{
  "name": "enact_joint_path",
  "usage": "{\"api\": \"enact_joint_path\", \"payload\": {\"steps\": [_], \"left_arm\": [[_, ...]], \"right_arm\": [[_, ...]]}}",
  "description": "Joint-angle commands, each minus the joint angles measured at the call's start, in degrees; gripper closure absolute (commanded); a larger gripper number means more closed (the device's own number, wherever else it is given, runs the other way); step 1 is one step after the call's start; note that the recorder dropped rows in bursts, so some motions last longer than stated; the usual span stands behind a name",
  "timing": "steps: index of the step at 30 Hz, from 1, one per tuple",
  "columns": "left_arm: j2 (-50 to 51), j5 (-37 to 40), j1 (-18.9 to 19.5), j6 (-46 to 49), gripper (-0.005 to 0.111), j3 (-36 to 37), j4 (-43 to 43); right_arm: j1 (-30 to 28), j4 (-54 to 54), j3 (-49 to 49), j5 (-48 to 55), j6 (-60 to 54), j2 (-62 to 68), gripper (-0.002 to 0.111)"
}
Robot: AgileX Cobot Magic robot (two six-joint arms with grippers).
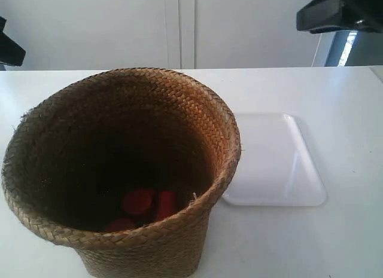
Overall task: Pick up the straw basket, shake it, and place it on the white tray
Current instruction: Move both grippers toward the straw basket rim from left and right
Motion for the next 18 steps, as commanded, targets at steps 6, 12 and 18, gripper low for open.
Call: {"api": "enact_joint_path", "payload": {"steps": [6,12,18], "left_arm": [[3.8,12.6,0.2,0.0,0.061,-5.9,-1.5],[3.8,1.2,0.2,-0.3,0.061,-5.8,-2.7],[3.8,13.1,0.2,-3.2,0.061,-5.8,-1.3]], "right_arm": [[0.4,3.1,-4.2,5.8,-0.5,5.7,0.059],[2.9,2.9,-4.2,9.5,-0.7,5.8,0.042],[3.3,0.5,-4.2,15.7,0.3,5.8,0.042]]}}
